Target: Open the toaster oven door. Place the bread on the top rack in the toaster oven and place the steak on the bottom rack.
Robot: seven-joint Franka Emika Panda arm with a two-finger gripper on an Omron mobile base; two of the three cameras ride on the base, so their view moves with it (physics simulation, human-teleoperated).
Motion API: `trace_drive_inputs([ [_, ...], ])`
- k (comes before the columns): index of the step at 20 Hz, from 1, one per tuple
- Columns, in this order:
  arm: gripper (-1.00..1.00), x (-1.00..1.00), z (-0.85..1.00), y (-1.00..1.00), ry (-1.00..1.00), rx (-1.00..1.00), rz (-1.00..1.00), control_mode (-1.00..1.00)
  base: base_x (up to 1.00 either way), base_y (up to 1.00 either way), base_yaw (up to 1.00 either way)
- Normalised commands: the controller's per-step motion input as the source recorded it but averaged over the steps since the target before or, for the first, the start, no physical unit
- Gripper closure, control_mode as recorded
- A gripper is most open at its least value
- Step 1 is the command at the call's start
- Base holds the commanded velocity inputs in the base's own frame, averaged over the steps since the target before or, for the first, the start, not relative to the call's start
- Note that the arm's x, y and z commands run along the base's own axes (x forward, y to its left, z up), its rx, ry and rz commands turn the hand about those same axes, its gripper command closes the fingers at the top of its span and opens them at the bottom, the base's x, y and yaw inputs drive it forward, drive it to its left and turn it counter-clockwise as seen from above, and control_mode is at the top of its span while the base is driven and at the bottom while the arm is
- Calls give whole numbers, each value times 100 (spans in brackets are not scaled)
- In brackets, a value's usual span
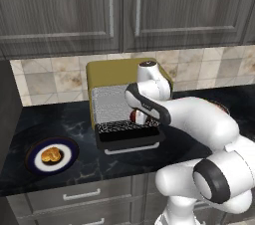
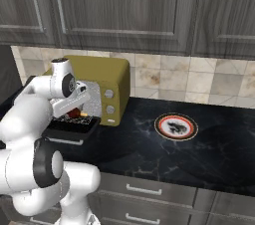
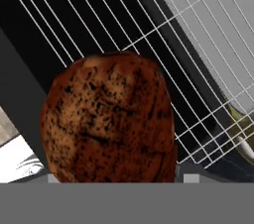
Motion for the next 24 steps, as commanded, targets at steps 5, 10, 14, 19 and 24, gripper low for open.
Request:
trace_drive_inputs([
  [5, 100, 28, -6, 44, -3, 0, -12, -100, 0, 0, 0],
  [10, 100, 34, -16, 46, -5, 0, -16, -100, 0, 0, 0],
  [14, 100, 19, -23, 27, -1, 3, -8, -100, 0, 0, 0],
  [19, 100, 17, -19, 14, -10, 4, -11, -100, 0, 0, 0],
  [24, 100, 9, -11, 6, -15, 1, -2, -100, 0, 0, 0],
])
